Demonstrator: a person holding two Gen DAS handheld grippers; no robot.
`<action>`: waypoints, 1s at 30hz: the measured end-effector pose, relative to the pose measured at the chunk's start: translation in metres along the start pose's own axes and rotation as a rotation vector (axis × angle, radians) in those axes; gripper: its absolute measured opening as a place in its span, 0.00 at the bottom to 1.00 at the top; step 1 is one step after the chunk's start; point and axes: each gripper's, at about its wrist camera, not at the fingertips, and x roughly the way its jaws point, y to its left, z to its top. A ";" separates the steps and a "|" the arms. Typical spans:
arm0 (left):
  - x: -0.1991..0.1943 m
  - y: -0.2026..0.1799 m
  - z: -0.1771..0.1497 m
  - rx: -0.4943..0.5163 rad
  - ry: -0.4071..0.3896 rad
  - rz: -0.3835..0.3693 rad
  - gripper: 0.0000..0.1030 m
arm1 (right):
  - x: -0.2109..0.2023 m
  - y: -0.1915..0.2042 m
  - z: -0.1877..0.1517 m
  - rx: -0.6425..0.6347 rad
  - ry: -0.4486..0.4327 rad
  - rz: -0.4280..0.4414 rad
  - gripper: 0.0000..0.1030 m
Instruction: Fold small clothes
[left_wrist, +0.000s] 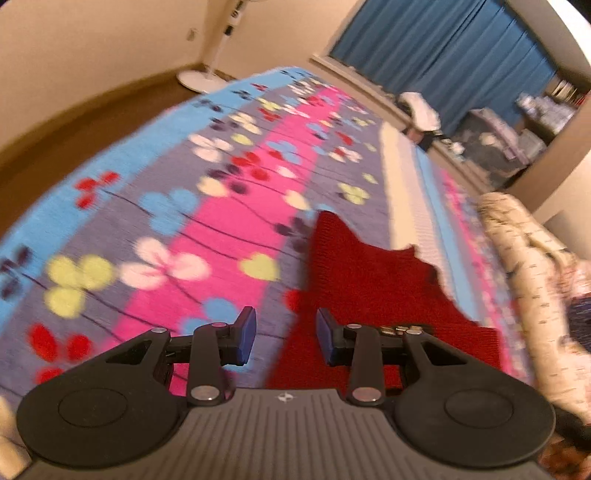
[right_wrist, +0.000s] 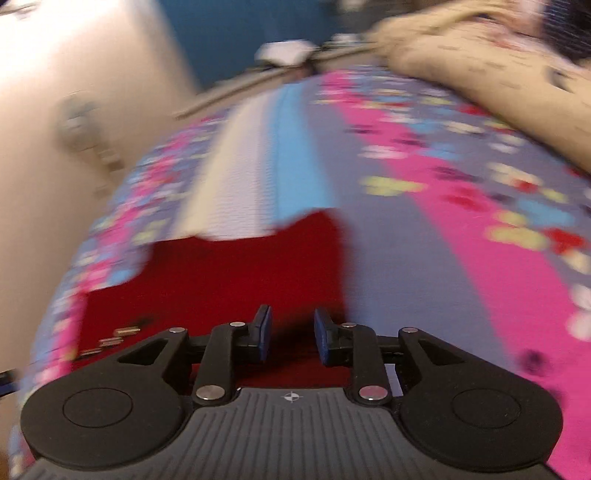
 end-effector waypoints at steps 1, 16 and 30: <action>0.003 -0.003 -0.002 -0.006 0.009 -0.029 0.39 | 0.005 -0.017 -0.008 0.035 0.006 -0.028 0.27; 0.102 -0.042 -0.039 -0.029 0.237 -0.157 0.39 | 0.056 0.006 -0.019 -0.196 0.102 -0.084 0.39; 0.072 -0.063 -0.003 0.222 -0.125 -0.024 0.03 | 0.078 0.037 -0.022 -0.310 0.075 -0.126 0.49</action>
